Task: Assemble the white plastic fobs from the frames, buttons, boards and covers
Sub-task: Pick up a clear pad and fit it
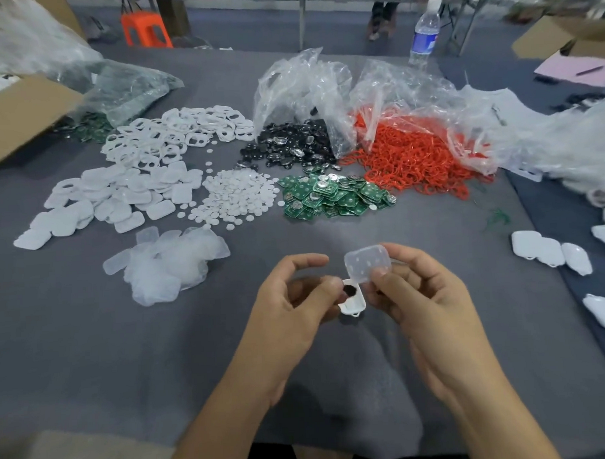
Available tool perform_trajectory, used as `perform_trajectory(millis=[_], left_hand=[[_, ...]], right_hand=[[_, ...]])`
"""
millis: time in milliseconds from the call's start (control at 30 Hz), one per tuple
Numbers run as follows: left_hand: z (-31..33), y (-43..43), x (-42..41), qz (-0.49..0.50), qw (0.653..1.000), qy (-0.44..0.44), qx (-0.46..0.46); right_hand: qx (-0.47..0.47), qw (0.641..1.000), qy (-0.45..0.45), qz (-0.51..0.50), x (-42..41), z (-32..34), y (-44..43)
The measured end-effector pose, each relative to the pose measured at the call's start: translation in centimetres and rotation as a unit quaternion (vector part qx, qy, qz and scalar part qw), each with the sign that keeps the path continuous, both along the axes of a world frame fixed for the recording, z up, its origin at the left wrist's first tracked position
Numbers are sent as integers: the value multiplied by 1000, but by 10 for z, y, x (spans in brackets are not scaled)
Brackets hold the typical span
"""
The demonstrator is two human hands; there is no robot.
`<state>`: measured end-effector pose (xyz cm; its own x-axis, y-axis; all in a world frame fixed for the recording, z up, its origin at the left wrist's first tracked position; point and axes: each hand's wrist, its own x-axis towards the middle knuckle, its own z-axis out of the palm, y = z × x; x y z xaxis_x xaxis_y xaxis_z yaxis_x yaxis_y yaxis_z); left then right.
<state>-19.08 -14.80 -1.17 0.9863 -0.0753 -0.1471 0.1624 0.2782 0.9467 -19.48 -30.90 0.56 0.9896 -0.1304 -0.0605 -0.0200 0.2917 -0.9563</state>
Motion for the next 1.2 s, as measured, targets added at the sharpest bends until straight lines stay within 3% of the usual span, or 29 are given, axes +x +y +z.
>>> perform_trajectory(millis=[233,367,533,700,800,933,1200], left_hand=[[-6,-13,-1,-5,999,-21,29],[-12,-10,-1,3,992,-60,111],[-24,-1,-15,-116,966,-98,209],[-37,-2,-16,-77,956,-106,264],[-47,-2,-5,-7,913,-141,382],[-60,-4,16,-34,849,-183,495],[-76,-7,27,-18,851,-185,492]], right_hand=[[1,999,36,40,-13,-3,-4],[-126,988,42,82,-23,-8,-11],[-266,960,25,81,-35,-19,-22],[-285,954,52,76,-32,-26,-28],[-322,944,62,34,-14,-31,-32],[-339,938,67,16,17,-38,-30],[-388,917,91,31,50,-50,-21]])
